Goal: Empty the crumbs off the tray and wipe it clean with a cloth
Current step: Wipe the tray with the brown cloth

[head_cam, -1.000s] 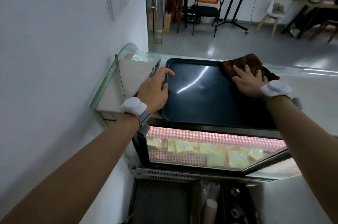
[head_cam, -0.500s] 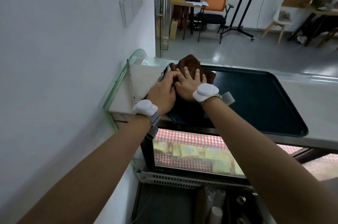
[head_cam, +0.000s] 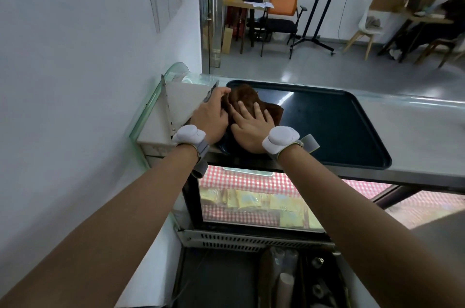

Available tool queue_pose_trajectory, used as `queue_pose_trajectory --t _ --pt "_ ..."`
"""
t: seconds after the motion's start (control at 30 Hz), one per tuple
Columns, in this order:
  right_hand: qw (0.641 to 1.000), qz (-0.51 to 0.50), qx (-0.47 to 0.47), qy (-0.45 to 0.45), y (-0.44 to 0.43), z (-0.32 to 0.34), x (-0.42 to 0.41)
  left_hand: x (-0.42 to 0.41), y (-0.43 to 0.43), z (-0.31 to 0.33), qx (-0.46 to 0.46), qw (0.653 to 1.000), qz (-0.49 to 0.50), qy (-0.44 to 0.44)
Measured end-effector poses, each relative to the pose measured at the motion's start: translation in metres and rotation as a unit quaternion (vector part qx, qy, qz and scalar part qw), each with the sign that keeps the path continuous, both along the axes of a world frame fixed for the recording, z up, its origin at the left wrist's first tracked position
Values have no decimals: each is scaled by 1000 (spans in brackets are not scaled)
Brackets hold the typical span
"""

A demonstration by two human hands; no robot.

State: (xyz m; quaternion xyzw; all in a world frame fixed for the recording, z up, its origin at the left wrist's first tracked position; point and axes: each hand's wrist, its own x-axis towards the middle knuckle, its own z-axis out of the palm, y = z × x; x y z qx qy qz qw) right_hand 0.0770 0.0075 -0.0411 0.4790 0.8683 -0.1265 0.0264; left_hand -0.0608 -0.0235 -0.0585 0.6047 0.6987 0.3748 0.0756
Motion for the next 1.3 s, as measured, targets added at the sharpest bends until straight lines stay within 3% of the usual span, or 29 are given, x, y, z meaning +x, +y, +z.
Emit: queue_pose_trajectory --t 0.43,0.63,1.0,1.13,1.3 --pt "997 55 -42 -27 -47 11 36 -4 0 -2 -5 1000 -12 0" --pt "999 17 -27 -42 -46 10 51 -4 -1 -1 -20 999 -22 -19" --pt "989 -88 -35 -111 -1 8 179 -7 -1 1 -37 999 -21 -29" --pt "979 -186 -46 -70 11 10 214 -8 1 -1 -38 999 -22 -19" --pt "978 -196 -48 -46 21 9 212 -9 2 -1 -44 999 -23 -12"
